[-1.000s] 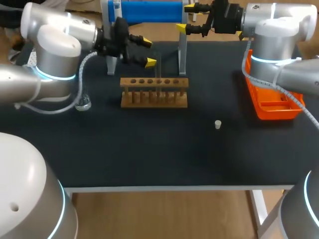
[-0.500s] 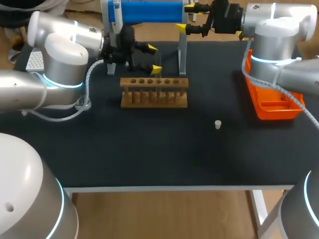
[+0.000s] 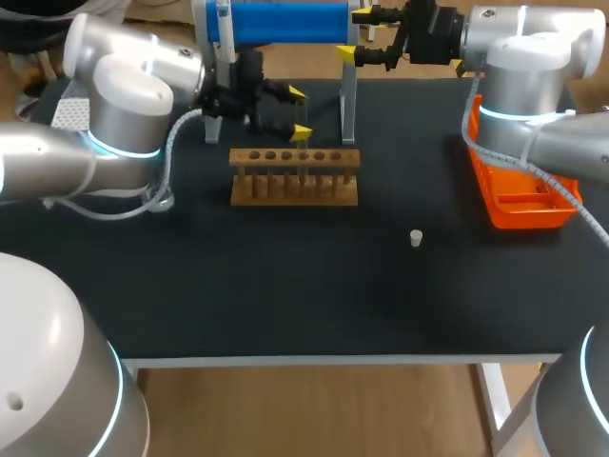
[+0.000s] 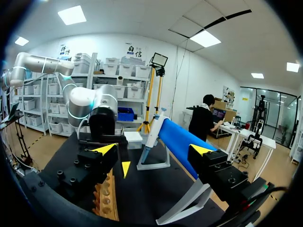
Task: Invert the test tube, pick up the pipette, mount the tip to pipette, aspirate from beaker and dispense into the tube, eject the tip, return the pipette, and cap with the stopper.
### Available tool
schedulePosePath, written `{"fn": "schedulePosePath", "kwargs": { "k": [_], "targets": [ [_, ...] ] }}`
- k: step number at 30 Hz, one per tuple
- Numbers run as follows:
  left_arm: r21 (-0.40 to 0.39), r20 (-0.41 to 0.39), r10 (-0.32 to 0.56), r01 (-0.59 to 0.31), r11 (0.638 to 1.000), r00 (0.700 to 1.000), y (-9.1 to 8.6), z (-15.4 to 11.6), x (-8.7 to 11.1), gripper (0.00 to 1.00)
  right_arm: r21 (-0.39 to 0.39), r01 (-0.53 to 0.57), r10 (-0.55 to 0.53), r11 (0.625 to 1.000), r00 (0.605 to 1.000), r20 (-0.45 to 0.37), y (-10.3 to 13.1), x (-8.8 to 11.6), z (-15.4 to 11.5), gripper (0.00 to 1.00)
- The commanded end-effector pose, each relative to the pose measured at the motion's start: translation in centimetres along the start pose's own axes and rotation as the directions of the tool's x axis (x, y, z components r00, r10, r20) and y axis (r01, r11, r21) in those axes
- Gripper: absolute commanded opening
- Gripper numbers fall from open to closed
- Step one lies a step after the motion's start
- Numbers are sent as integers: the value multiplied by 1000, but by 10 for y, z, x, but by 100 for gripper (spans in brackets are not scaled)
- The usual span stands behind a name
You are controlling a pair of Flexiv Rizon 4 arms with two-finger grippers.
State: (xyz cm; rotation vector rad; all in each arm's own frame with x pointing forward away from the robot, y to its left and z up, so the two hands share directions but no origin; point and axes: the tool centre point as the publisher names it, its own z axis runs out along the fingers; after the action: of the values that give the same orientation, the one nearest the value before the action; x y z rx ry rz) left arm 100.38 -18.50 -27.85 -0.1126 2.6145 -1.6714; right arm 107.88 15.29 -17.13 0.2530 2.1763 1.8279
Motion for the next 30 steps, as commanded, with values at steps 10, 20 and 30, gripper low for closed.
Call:
{"fn": "schedulePosePath", "kwargs": {
  "k": [10,20,30],
  "targets": [
    [-10,2,-1,1,1000,1000,4,10,-4,100,1,0,0,1000,1000,-3,0,-1,-1,100],
    [-16,24,-10,11,1000,1000,6,10,0,100,1,0,0,1000,1000,-3,0,-1,-1,100],
    [-18,25,-8,8,1000,1000,9,11,1,100,1,0,0,1000,1000,-3,0,-1,-1,100]
  ]
}}
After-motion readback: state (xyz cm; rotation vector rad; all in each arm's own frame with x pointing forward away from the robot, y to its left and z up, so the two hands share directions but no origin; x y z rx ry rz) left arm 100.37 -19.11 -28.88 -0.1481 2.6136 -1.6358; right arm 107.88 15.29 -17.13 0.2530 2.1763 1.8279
